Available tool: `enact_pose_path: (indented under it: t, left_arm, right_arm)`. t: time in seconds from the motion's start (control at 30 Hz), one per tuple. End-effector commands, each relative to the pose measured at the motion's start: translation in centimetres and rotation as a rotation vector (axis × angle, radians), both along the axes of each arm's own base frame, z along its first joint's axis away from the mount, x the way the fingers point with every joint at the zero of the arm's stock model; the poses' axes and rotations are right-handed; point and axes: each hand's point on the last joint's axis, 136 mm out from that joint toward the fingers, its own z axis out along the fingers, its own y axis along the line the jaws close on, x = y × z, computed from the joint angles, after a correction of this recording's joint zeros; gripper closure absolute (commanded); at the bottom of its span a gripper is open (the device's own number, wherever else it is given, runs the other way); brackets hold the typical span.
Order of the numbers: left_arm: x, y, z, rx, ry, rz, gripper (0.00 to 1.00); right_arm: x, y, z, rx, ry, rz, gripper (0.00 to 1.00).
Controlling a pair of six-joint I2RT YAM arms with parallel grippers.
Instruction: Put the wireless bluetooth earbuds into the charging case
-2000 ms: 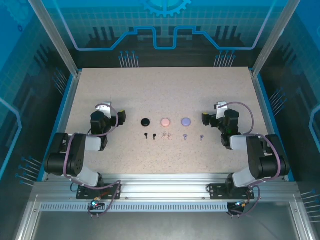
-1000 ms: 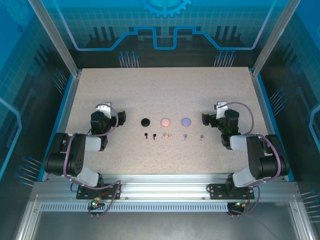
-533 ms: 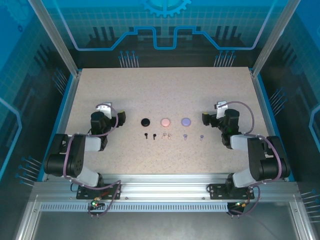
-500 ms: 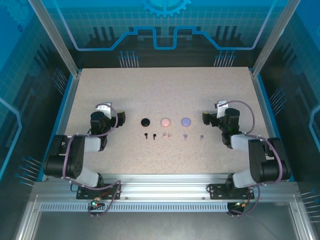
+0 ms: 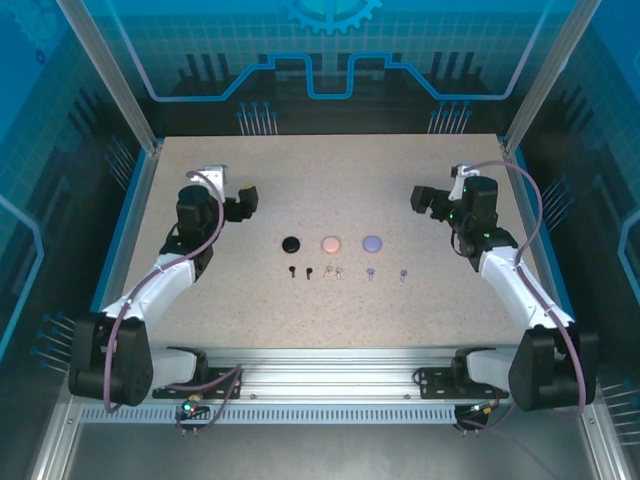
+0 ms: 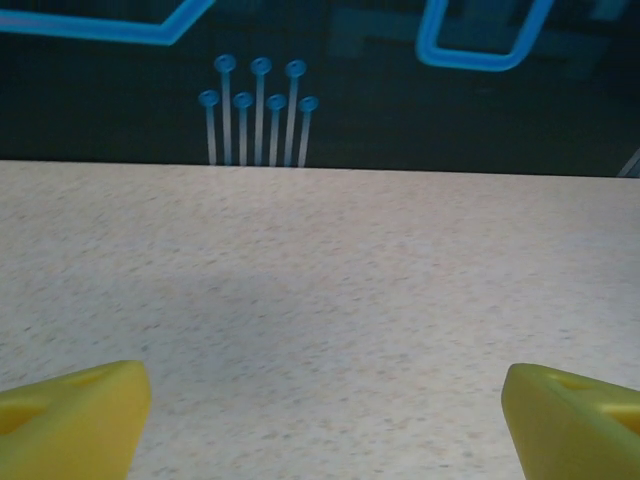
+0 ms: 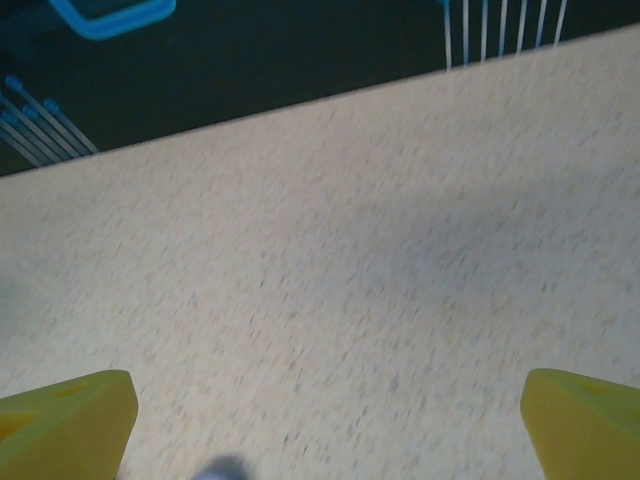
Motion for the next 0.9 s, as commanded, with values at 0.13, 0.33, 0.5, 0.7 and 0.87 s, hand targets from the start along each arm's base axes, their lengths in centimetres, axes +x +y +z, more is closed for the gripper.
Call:
enact_pose_path:
  t: [0.13, 0.33, 0.5, 0.7, 0.87]
  left_arm:
    - [-3.1, -4.1, 1.3, -0.093, 0.102, -0.076, 0.09]
    - [-5.1, -7.1, 1.0, -0.136, 0.179, -0.134, 0.09]
    - [-6.0, -8.0, 0.5, -0.181, 0.236, -0.158, 0.08]
    - [-6.6, -7.9, 0.3, -0.248, 0.246, -0.138, 0.05]
    - [-6.9, -7.1, 0.6, -0.288, 0.227, -0.086, 0.01]
  right_arm:
    - [-6.9, 6.0, -1.3, -0.043, 0.135, 0.162, 0.00]
    - [-11.4, 8.4, -2.1, -0.126, 0.193, 0.192, 0.00]
    - [-13.6, 9.6, -4.1, -0.147, 0.272, 0.196, 0.01]
    - [-14.5, 10.8, -6.3, -0.225, 0.378, 0.167, 0.05]
    - [-13.2, 11.9, -6.5, -0.285, 0.425, 0.152, 0.05]
